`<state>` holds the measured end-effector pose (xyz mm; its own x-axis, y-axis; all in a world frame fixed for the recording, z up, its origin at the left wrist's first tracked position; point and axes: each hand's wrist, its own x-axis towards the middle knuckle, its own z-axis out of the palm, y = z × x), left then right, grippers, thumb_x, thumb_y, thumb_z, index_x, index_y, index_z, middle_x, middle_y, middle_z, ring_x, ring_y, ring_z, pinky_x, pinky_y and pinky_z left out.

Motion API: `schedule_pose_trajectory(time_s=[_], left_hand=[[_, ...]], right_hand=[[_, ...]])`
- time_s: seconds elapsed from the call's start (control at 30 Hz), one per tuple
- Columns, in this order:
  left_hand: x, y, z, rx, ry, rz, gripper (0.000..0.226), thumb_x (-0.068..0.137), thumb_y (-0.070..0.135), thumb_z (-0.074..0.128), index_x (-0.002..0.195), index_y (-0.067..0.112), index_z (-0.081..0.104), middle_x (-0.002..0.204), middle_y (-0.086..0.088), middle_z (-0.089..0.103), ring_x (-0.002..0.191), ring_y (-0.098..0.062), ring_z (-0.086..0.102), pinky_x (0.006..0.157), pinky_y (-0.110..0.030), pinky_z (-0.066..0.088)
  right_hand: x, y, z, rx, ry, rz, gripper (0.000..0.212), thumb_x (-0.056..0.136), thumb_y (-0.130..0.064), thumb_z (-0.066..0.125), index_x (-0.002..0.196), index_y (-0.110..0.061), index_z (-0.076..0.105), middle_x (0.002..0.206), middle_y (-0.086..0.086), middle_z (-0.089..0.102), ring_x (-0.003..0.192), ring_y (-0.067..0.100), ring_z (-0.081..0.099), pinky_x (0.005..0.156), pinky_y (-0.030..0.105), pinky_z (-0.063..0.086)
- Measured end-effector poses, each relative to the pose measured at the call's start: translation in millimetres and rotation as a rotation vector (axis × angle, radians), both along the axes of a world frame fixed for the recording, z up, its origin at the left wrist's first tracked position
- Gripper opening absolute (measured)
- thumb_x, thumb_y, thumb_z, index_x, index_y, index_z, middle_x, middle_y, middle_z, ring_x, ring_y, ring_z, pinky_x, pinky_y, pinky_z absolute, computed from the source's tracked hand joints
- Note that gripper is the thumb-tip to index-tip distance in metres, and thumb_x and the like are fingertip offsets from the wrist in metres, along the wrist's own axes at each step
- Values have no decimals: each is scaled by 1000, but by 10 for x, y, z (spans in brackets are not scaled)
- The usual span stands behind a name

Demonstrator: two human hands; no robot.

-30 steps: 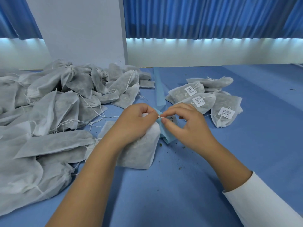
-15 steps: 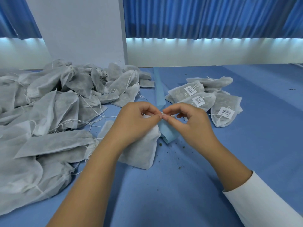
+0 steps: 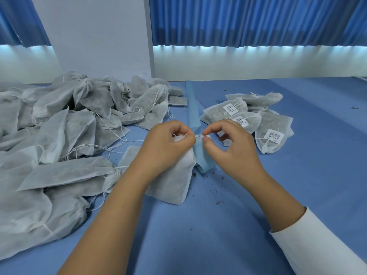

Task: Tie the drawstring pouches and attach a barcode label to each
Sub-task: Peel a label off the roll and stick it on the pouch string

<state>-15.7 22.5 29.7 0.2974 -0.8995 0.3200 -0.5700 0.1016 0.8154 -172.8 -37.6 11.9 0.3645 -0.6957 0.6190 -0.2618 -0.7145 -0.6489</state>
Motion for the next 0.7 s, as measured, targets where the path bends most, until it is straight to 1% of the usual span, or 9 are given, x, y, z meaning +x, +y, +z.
schedule_pose_trajectory(time_s=[0.1, 0.23, 0.47, 0.63, 0.7], left_hand=[[-9, -3, -6, -9, -1, 3, 18, 84, 18, 68, 70, 30, 67, 79, 14, 70, 80, -4, 64, 70, -11, 44], [-18, -7, -15, -13, 15, -20, 18, 84, 18, 69, 71, 30, 68, 80, 9, 72, 82, -10, 66, 77, -23, 48], [-35, 7, -27, -9, 15, -49, 13, 84, 19, 69, 74, 27, 70, 81, 11, 72, 82, -8, 65, 75, -21, 47], [-51, 1, -41, 21, -27, -91, 15, 86, 22, 66, 73, 31, 66, 81, 12, 67, 74, -5, 59, 66, -17, 43], [-48, -10, -52, 38, -57, -95, 16, 86, 23, 64, 73, 32, 63, 81, 12, 66, 74, -6, 58, 65, -18, 42]], right_hand=[[16, 16, -9, -47, 21, -1, 4, 80, -15, 72, 83, -19, 70, 87, -10, 62, 92, 11, 55, 78, 18, 39], [21, 10, -23, -69, 27, -22, 7, 80, -11, 75, 82, -17, 73, 85, -7, 63, 87, 8, 52, 79, 12, 34], [30, 5, -24, -140, 16, -55, 2, 78, -13, 71, 79, -14, 72, 81, -4, 62, 84, 13, 53, 78, 10, 34], [43, 5, -10, -178, 109, -82, 3, 77, -14, 66, 75, -11, 66, 78, -5, 57, 81, 15, 48, 76, 9, 32], [47, 10, -1, -181, 149, -89, 7, 77, -17, 63, 76, -10, 64, 79, -3, 56, 83, 18, 48, 76, 14, 34]])
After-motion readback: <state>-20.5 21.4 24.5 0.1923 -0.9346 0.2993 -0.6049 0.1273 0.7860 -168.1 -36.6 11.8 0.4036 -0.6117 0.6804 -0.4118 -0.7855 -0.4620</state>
